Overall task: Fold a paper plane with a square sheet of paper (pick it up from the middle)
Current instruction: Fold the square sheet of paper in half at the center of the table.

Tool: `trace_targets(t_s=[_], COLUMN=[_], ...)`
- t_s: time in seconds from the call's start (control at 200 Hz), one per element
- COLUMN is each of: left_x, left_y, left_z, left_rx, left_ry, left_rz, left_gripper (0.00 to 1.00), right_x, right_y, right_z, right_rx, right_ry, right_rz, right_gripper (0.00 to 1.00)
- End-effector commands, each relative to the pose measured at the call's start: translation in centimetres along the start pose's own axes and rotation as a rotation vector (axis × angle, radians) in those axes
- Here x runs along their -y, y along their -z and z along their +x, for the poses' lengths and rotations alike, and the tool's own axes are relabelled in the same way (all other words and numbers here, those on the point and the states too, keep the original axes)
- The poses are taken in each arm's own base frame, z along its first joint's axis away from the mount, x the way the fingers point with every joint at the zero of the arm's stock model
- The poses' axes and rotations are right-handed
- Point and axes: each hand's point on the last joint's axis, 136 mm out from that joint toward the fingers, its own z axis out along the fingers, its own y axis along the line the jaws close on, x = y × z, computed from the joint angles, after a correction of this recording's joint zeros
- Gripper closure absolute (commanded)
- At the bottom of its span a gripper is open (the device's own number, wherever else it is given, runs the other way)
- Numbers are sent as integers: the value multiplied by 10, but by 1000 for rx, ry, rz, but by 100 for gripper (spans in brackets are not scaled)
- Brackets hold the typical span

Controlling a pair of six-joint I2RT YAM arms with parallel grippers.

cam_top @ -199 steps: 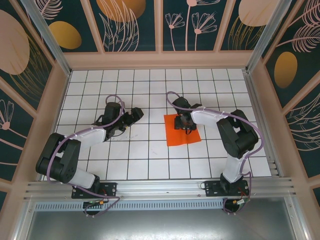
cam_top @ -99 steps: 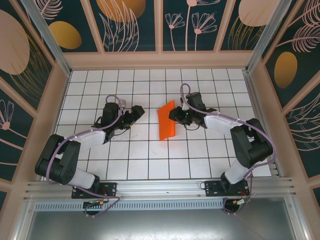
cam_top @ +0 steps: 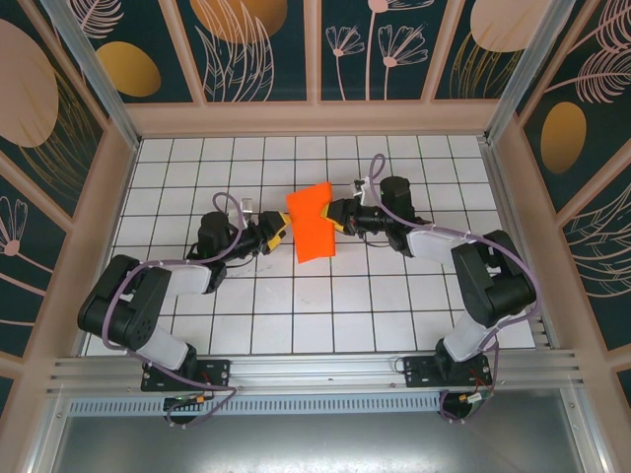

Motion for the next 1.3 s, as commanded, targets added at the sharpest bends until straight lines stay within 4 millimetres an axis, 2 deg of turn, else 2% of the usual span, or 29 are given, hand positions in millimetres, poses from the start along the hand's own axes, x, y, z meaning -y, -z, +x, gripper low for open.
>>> trace_targets(t_s=[0.0,0.13,0.205,0.4,0.495,0.741,0.881,1.016,1.111,1.296], left_x=[22,36,40,30,32,31,18,-8,-17,-21], left_y=[0,3,4,0,-1,-2,-6,-13,-16,-24], left_z=[6,7,7,7,7,3,1,2,4,7], left_rx=[-24,-25,-23,-24,-25,-4,5,-3,-14,-36], left_ry=[-38,-50,-53,-39,-43,-41,-36,-48,-63,-68], left_rz=[111,176,198,177,185,181,130,8,-40,-55], left_gripper=[39,51,54,58,62,85,94,97,98,100], right_x=[-7,-4,-3,-6,-5,9,34,63,81,94], right_y=[-1,-3,-3,-7,-9,-14,-19,-20,-21,-21], right_z=[4,5,5,9,11,15,19,24,27,31], right_rx=[-37,-42,-42,-57,-67,-58,-47,-37,-36,-36], right_ry=[-24,-46,-53,-61,-67,-91,-116,-129,-124,-111], right_rz=[-69,-71,-73,-91,-89,-54,33,144,231,321], right_gripper=[69,69,69,68,68,68,66,58,54,47])
